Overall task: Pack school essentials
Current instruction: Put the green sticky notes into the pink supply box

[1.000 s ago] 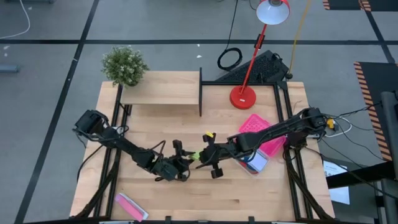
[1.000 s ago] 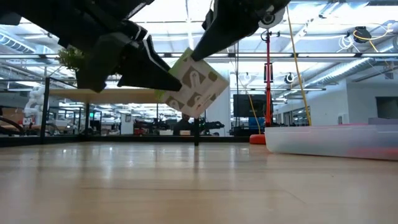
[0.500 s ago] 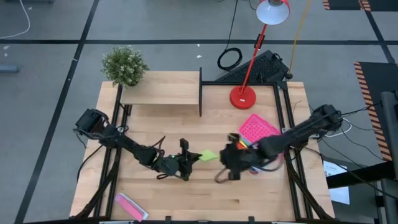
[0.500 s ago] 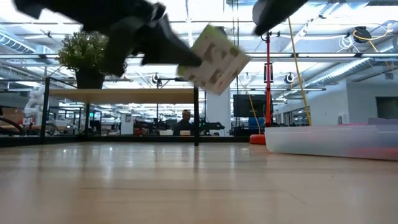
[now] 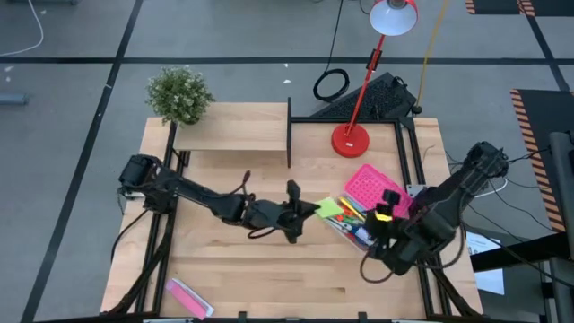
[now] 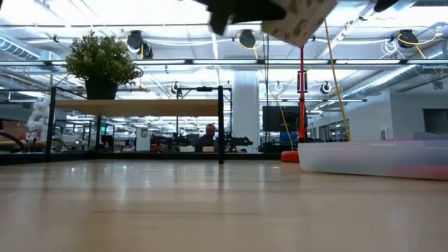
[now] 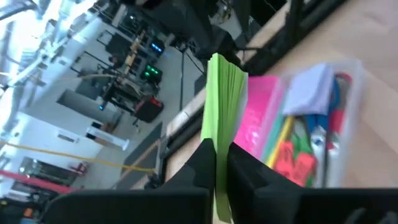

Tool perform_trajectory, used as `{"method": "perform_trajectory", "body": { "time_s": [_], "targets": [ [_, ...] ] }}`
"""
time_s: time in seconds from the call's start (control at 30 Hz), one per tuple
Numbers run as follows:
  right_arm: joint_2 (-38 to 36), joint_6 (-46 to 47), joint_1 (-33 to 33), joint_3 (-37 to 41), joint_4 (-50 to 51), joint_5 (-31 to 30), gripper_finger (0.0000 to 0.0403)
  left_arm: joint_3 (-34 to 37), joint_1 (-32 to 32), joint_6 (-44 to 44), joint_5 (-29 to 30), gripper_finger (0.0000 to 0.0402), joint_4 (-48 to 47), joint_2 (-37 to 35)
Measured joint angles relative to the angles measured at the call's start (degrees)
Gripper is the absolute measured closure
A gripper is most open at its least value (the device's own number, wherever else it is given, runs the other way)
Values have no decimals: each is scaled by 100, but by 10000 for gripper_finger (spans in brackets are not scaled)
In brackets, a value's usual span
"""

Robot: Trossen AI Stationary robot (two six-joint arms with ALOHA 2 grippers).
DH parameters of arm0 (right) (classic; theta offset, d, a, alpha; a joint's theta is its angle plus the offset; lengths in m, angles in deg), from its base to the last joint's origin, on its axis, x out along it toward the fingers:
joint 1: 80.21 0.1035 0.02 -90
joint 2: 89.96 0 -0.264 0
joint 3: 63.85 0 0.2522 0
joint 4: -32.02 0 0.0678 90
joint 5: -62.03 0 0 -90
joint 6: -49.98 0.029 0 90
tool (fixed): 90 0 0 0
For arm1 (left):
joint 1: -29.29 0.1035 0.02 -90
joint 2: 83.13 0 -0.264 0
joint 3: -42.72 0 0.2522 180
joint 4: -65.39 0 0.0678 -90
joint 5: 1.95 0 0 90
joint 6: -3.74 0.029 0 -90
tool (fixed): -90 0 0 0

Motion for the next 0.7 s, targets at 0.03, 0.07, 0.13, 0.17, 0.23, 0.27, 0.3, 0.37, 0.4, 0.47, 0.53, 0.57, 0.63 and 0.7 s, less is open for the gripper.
{"method": "perform_trajectory", "body": {
  "time_s": [0.03,0.07,0.13,0.17,0.23,0.27,0.3,0.37,0.4,0.47,0.53,0.57,0.63,0.7],
  "targets": [
    [-42,171,58,0,158,-81,255,-164,20,77,-15,381,7,125],
    [-86,333,113,0,296,-170,259,-331,37,136,-35,381,35,266],
    [-159,624,207,0,502,-330,267,-607,52,236,20,384,-35,536],
    [-189,728,243,0,596,-400,271,-756,53,270,96,387,-53,703],
    [-233,873,345,0,736,-498,280,-995,84,347,162,390,-131,969],
    [-245,939,383,0,789,-507,285,-1104,99,346,184,390,-155,1094],
    [-249,1001,407,0,851,-511,290,-1220,116,341,182,390,-114,1216],
    [-248,1057,465,2,976,-521,301,-1355,144,338,122,387,-100,1374],
    [-248,1060,490,2,1009,-555,307,-1438,152,337,89,383,-98,1477],
    [-248,1056,546,2,1016,-629,319,-1543,167,317,-16,381,-74,1657],
    [-248,1005,563,2,993,-633,330,-1589,178,304,-140,384,-116,1826],
    [-247,991,567,2,985,-623,335,-1633,192,294,-284,388,-36,1908],
    [-246,988,571,2,979,-618,346,-1637,216,270,-335,390,-73,1993],
    [-246,985,571,2,974,-618,355,-1667,272,272,-362,390,155,2128]
  ]
}}
